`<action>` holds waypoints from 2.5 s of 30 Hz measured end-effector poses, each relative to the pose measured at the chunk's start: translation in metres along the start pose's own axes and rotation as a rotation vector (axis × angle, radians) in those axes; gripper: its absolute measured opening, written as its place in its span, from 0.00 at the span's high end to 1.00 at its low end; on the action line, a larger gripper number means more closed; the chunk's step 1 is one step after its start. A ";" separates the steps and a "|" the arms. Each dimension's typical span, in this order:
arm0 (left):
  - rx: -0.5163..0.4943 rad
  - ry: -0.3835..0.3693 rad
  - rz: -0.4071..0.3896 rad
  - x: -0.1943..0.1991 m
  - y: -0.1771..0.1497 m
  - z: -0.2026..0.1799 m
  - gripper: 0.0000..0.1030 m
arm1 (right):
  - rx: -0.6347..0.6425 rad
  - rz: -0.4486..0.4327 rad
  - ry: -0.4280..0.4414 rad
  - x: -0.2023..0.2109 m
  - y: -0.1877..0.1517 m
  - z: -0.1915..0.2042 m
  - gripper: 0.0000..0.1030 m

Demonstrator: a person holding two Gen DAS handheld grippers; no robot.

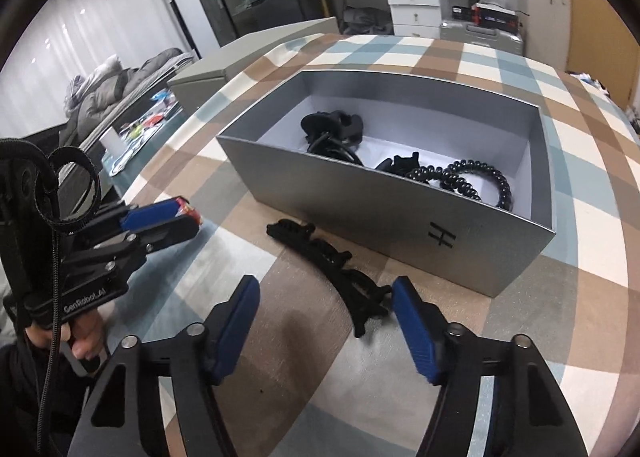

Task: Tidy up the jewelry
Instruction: 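Grasp the black hair clip with the right gripper while the left holds the bottle, then carry the bottle and the hair clip over the gray box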

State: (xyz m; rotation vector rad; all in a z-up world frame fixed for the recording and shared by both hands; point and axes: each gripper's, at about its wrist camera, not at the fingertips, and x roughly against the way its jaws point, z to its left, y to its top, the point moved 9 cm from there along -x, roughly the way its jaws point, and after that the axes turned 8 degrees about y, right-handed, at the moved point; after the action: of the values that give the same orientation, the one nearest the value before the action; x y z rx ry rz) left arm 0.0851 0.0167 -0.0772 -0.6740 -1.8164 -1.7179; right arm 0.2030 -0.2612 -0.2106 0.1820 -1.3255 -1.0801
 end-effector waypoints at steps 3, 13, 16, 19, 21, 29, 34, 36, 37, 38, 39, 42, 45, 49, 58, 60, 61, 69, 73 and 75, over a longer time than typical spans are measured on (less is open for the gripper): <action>0.000 -0.001 0.001 0.000 0.000 0.000 0.80 | 0.013 0.003 -0.022 -0.002 0.002 -0.002 0.37; 0.004 -0.007 0.006 -0.001 -0.001 -0.001 0.80 | 0.114 0.003 -0.136 -0.004 0.002 -0.005 0.73; 0.005 -0.007 0.005 0.000 -0.001 -0.001 0.80 | 0.095 -0.003 -0.116 0.003 -0.002 -0.006 0.76; 0.004 -0.007 0.003 0.000 -0.001 -0.001 0.80 | 0.085 -0.026 -0.100 0.012 -0.007 -0.005 0.77; 0.005 -0.006 0.002 0.000 -0.001 0.000 0.80 | 0.086 -0.047 -0.094 0.019 -0.008 -0.003 0.77; 0.005 -0.004 -0.010 0.001 0.001 0.000 0.80 | 0.085 -0.130 -0.049 0.042 -0.001 0.009 0.77; 0.003 -0.010 -0.023 0.003 0.002 -0.003 0.80 | 0.084 -0.181 -0.034 0.052 0.006 0.016 0.77; -0.003 -0.009 -0.033 0.005 0.004 -0.004 0.80 | 0.082 -0.199 -0.039 0.056 0.009 0.016 0.77; -0.002 -0.009 -0.037 0.007 0.006 -0.005 0.80 | 0.080 -0.207 -0.041 0.058 0.011 0.016 0.77; -0.001 -0.011 -0.040 0.007 0.006 -0.005 0.80 | 0.077 -0.213 -0.040 0.060 0.012 0.015 0.77; 0.001 -0.012 -0.043 0.007 0.008 -0.005 0.80 | 0.073 -0.220 -0.042 0.062 0.013 0.014 0.77; 0.012 -0.016 -0.051 0.008 0.013 -0.005 0.80 | 0.058 -0.242 -0.052 0.069 0.019 0.009 0.77; 0.048 -0.032 -0.069 0.011 0.024 -0.004 0.80 | 0.041 -0.265 -0.053 0.076 0.026 0.005 0.77; 0.064 -0.038 -0.110 0.021 0.041 -0.005 0.80 | 0.023 -0.289 -0.050 0.084 0.035 -0.001 0.77; 0.041 -0.049 -0.157 0.019 0.071 -0.020 0.80 | 0.006 -0.334 -0.055 0.100 0.054 -0.008 0.77; 0.039 -0.053 -0.166 0.018 0.078 -0.023 0.80 | -0.005 -0.346 -0.052 0.103 0.062 -0.012 0.77; 0.036 -0.056 -0.171 0.018 0.082 -0.025 0.80 | -0.010 -0.351 -0.050 0.104 0.065 -0.013 0.77; -0.011 -0.042 -0.217 0.012 0.109 -0.035 0.80 | -0.046 -0.382 -0.023 0.097 0.085 -0.022 0.77; -0.011 -0.057 -0.223 0.008 0.108 -0.036 0.80 | -0.055 -0.362 -0.029 0.088 0.078 -0.029 0.77; -0.038 -0.048 -0.206 0.003 0.105 -0.038 0.80 | -0.070 -0.358 -0.034 0.085 0.076 -0.037 0.77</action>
State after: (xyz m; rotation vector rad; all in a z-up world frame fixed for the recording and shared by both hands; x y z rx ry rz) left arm 0.1570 -0.0148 0.0026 -0.5639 -1.9480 -1.8876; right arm 0.2622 -0.2977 -0.1138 0.3599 -1.3129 -1.4341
